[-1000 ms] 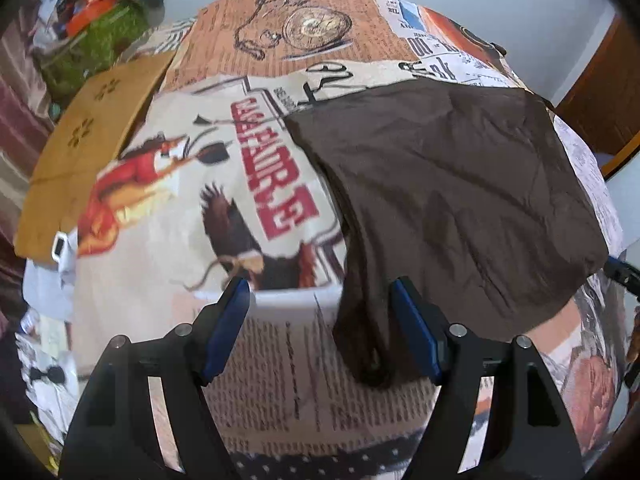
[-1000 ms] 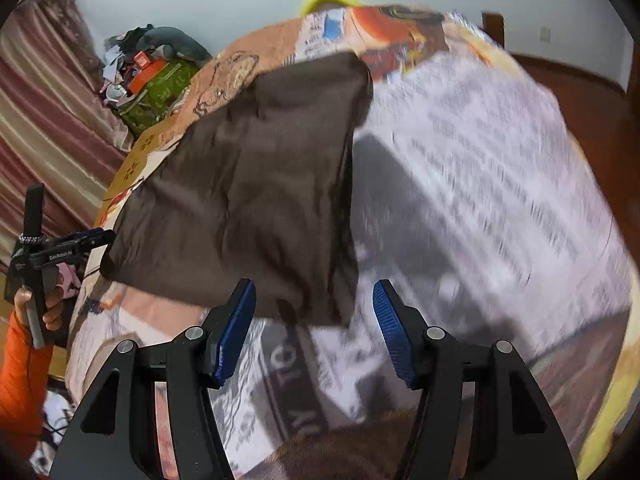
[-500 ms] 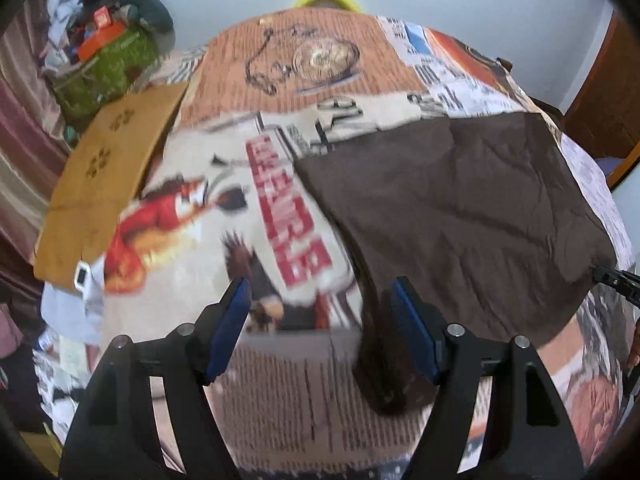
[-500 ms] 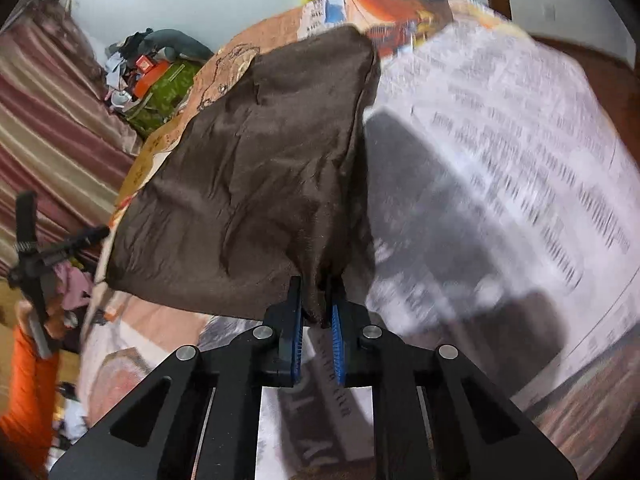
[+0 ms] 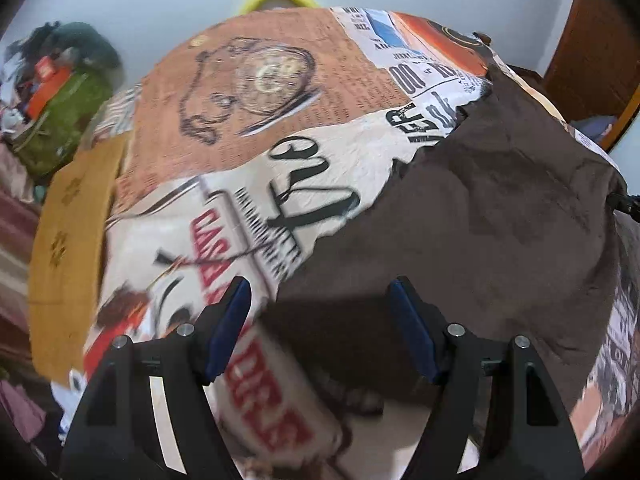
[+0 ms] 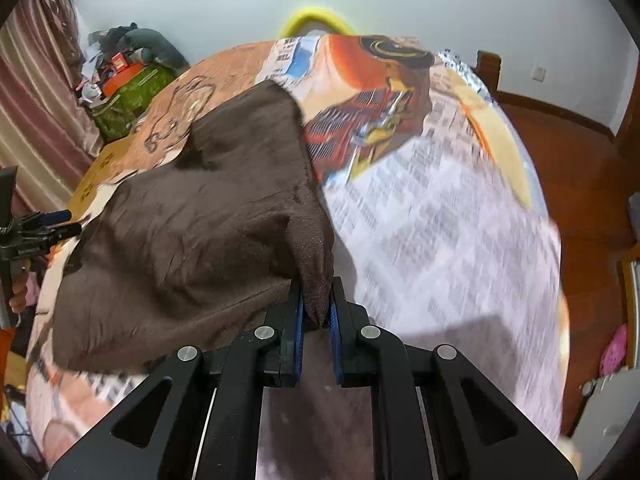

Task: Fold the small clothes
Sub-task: 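Grasp the T-shirt edge with the left gripper and fold it inward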

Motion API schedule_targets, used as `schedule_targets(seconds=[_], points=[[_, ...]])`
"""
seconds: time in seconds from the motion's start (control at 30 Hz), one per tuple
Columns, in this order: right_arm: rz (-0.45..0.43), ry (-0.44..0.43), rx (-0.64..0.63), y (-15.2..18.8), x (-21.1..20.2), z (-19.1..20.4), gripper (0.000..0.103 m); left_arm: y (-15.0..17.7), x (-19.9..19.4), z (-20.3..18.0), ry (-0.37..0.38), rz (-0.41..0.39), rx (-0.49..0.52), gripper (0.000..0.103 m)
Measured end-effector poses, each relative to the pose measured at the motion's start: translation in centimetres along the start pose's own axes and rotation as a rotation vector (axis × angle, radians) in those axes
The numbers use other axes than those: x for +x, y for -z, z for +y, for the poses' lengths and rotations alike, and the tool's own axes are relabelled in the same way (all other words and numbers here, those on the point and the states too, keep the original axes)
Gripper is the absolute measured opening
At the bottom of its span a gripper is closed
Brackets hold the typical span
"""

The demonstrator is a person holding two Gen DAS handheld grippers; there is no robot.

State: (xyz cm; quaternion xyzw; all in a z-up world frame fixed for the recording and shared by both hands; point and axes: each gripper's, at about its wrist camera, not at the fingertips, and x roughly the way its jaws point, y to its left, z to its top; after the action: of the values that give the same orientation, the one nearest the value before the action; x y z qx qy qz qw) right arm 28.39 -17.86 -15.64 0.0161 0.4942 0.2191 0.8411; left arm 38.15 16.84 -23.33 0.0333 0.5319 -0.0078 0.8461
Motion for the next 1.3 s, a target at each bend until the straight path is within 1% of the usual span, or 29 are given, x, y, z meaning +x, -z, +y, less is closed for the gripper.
schedule_targets(seconds=[0.03,0.1,0.2,0.23,0.27,0.3,0.33,0.37,0.4,0.43,0.47,0.5,0.57,0.63,0.8,0.93,1.0,1.1,1.17,1.23,1.3], points=[[-0.003,0.013,0.0,-0.4,0.5,-0.3,0.01,-0.6,1.0,0.0,0.01,0.004,-0.004,0.072],[-0.005,0.031,0.0,-0.8,1.1,-0.9,0.01,-1.3,2.7,0.2,0.055,0.016,-0.029,0.072],[-0.016,0.052,0.003,-1.5,1.8,-1.6,0.01,-1.9,4.3,0.5,0.18,0.03,-0.09,0.071],[-0.024,0.058,0.009,-1.9,1.8,-1.6,0.01,-2.1,4.4,0.4,0.218,0.025,-0.093,0.064],[-0.034,0.071,0.008,-2.5,1.9,-1.7,0.011,-2.1,4.4,0.1,0.239,0.022,-0.09,0.051],[-0.042,0.087,0.0,-2.7,1.9,-1.6,0.011,-2.1,4.5,-0.2,0.263,0.026,-0.087,0.045],[-0.046,0.097,-0.009,-2.9,1.8,-1.4,0.013,-2.1,4.4,-0.6,0.271,0.03,-0.087,0.035],[-0.046,0.1,-0.008,-3.1,1.7,-1.3,0.014,-2.1,4.4,-0.9,0.273,0.03,-0.088,0.027],[-0.049,0.098,-0.002,-3.2,1.5,-1.2,0.014,-2.2,4.2,-1.2,0.267,0.03,-0.086,0.023],[-0.055,0.097,0.007,-3.2,1.2,-1.1,0.014,-2.1,3.9,-1.4,0.252,0.028,-0.083,0.015],[-0.067,0.101,0.01,-3.1,0.9,-1.1,0.015,-2.1,3.8,-1.6,0.241,0.028,-0.082,0.013],[-0.079,0.102,0.008,-2.9,0.5,-1.0,0.016,-2.0,3.6,-1.7,0.231,0.028,-0.084,0.012],[-0.087,0.102,0.005,-2.3,-0.4,-0.7,0.025,-1.3,2.8,-1.5,0.216,0.027,-0.099,0.01],[-0.092,0.094,-0.01,-1.6,-1.3,-0.2,0.03,-0.2,1.6,-1.4,0.193,0.022,-0.105,0.01],[-0.074,0.057,-0.039,-0.2,-2.7,1.2,0.035,4.0,-0.9,-1.6,0.146,0.068,-0.131,0.009],[-0.061,0.011,-0.04,1.0,-3.4,2.7,0.039,7.8,-3.3,-2.4,0.134,0.097,-0.154,0.009],[-0.052,-0.012,-0.046,1.6,-3.8,3.7,0.041,9.4,-4.4,-2.9,0.143,0.104,-0.157,0.009],[-0.042,-0.046,-0.056,2.5,-4.4,5.1,0.047,11.6,-6.6,-4.1,0.159,0.063,-0.137,0.008],[-0.033,-0.057,-0.076,3.2,-4.8,6.1,0.055,12.9,-7.6,-4.6,0.192,0.056,-0.15,0.008],[-0.021,-0.057,-0.1,4.0,-5.0,7.0,0.057,13.7,-8.0,-5.1,0.231,0.065,-0.168,0.008],[-0.003,-0.057,-0.116,4.8,-5.0,7.6,0.057,14.4,-8.2,-5.7,0.239,0.072,-0.165,0.008]])
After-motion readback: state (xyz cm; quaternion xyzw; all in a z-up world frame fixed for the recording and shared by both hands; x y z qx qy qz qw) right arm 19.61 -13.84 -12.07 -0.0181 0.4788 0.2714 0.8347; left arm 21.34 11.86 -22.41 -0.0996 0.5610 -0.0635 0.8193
